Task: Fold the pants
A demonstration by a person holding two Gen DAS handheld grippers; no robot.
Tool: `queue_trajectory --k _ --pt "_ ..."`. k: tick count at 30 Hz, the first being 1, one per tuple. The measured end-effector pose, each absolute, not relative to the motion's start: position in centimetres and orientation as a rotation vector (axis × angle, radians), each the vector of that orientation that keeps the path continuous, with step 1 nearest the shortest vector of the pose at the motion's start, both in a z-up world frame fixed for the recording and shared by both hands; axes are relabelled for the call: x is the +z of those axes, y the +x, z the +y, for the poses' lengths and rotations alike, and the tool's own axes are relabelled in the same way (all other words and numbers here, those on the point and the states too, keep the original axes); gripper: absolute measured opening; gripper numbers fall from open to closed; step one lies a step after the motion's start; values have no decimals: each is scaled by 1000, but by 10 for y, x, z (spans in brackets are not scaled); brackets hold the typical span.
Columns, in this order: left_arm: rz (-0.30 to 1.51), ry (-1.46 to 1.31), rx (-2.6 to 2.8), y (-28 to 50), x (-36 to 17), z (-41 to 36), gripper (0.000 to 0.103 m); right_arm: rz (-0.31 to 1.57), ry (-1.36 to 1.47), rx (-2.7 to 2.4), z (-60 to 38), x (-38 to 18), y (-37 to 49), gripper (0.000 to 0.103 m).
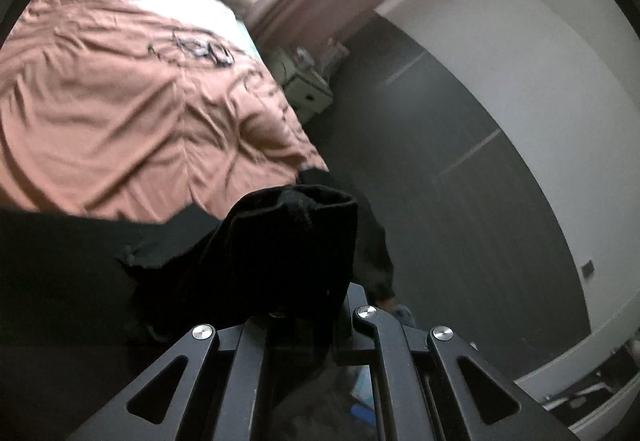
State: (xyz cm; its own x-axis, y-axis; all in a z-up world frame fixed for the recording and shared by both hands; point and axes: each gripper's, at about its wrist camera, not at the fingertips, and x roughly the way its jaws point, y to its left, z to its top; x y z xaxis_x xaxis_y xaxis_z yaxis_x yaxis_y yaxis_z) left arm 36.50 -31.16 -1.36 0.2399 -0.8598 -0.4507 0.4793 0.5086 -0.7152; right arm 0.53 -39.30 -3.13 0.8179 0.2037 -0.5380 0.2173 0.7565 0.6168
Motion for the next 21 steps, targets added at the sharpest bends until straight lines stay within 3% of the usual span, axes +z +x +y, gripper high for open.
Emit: queue_trajectory --k 3,5,7,10,12,21 --pt "964 -466 -1004 355 -25 -324 4 621 734 -22 -396 -27 3 60" --pt "1003 -440 -1020 350 -32 -336 10 614 746 -31 -398 -24 2 60" --pt "1054 -413 -1046 345 -41 -349 26 609 751 -39 -403 -25 3 60" --pt "1106 -363 -1093 329 -54 -363 65 607 746 -55 -408 -23 -1 60" --pt "1126 -305 -1103 317 -63 -368 74 605 740 -67 -410 -21 -4 60" --pt "1150 -184 -1032 297 -82 -327 80 596 718 -94 -414 -13 -16 60"
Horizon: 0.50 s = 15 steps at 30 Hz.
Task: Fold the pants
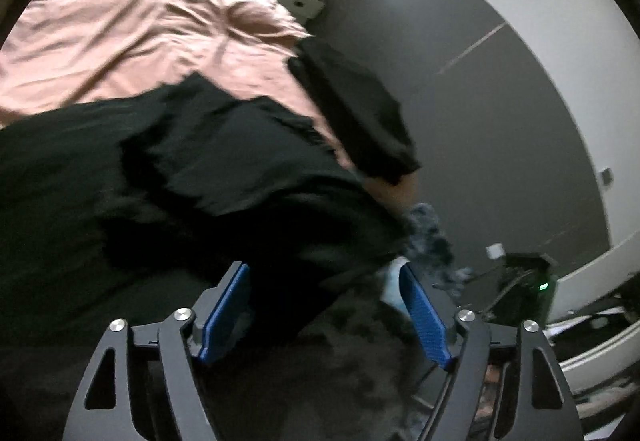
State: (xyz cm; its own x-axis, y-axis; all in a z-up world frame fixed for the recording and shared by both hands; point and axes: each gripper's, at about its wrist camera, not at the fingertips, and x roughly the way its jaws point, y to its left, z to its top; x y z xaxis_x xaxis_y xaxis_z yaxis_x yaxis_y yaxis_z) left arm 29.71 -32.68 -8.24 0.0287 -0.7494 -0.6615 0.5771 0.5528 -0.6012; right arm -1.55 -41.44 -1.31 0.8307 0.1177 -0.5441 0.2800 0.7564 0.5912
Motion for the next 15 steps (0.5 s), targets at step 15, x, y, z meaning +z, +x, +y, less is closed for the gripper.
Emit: queue_trajectory --k 15 --pt "1037 -194 -752 329 -87 -206 80 585 451 3 -368 44 15 60"
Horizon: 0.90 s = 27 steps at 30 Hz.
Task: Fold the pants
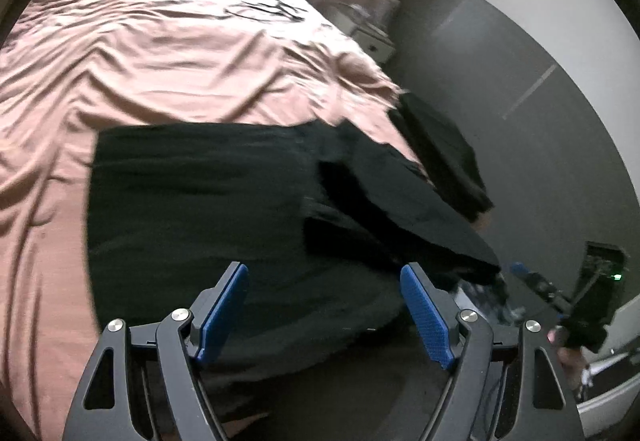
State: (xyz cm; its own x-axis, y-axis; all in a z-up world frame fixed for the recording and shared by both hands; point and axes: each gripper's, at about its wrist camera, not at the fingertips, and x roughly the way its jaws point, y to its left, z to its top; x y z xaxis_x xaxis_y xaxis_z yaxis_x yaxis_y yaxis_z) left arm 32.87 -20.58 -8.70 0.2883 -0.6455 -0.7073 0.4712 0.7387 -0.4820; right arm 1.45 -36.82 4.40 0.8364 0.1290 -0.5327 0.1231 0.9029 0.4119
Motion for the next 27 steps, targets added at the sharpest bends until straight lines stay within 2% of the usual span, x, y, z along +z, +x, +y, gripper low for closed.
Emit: queue_trajectory --k 10,13,22,27 --pt "1006 -301 -606 326 -99 -148 80 710 271 50 -332 46 76 60" --pt "1002 -305 -578 321 -100 -132 80 758 217 34 -322 41 102 69" --pt "1015 -349 -449 316 -100 -66 80 844 91 13 -288 37 178 69" --pt "1031 -361 -385 312 -108 -44 80 883 33 0 -276 13 208 68"
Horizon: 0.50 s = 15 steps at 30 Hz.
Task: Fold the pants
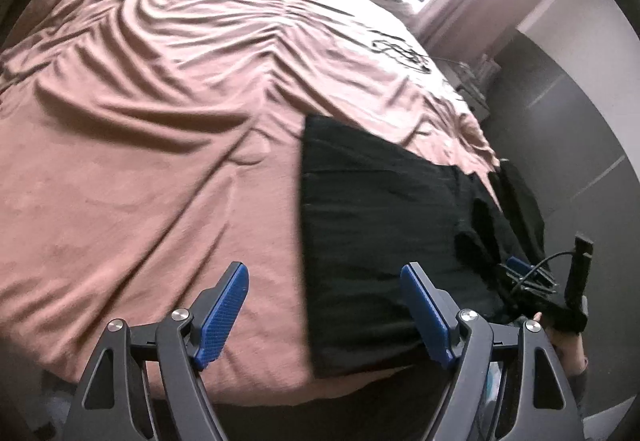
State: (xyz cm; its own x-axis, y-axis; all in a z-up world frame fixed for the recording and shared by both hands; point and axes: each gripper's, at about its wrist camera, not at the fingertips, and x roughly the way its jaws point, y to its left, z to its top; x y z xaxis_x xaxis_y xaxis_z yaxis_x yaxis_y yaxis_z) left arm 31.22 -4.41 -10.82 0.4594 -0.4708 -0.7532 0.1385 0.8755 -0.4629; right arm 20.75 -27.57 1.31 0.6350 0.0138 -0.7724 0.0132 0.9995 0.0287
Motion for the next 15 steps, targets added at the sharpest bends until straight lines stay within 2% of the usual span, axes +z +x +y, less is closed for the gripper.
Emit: queue_trajectory --k 6,7,15 --pt "1051 -375 -356 309 -123 -38 80 925 -36 -1 -267 -5 230 26" --pt "1057 -378 -355 308 -125 -39 80 919 -54 2 -265 -4 230 0" --pt "1081 -396 -355 312 -137 -45 80 853 21 -11 -296 17 216 0"
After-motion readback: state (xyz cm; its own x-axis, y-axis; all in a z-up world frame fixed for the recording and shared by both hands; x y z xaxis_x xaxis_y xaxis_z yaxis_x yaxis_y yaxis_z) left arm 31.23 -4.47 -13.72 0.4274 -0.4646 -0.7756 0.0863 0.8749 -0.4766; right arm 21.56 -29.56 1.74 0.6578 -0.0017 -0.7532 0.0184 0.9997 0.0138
